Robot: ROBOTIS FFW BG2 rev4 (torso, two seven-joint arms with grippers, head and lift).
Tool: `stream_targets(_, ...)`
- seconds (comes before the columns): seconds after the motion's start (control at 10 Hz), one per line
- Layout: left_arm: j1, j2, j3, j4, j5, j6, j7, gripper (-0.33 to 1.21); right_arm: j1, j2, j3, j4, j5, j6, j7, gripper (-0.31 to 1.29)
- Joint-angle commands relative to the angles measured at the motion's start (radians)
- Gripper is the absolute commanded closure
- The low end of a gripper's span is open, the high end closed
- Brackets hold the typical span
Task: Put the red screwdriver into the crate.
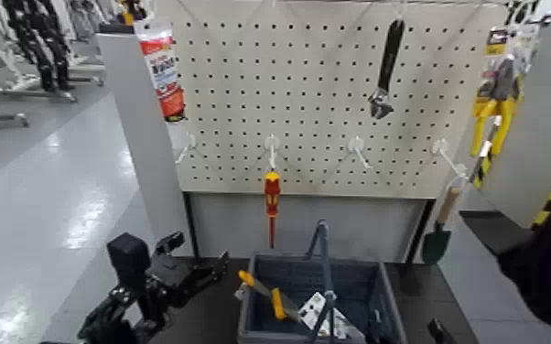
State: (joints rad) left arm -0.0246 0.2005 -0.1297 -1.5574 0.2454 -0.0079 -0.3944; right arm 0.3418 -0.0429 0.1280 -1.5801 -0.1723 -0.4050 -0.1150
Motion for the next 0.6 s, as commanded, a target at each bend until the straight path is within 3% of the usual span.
stream_targets(0.1, -0.087, 0.030, -0.036, 0.040, 0.028, 0.051, -0.069, 0.11, -0.003, -0.002, 0.004, 0.002, -0.003, 0.002, 0.000, 0.13)
stream_targets(0.6, -0.255, 0.039, -0.131, 0.169, 0.077, 0.052, -0.182, 0.11, -0.009, -0.005, 0.012, 0.008, -0.009, 0.000, 0.001, 0.13)
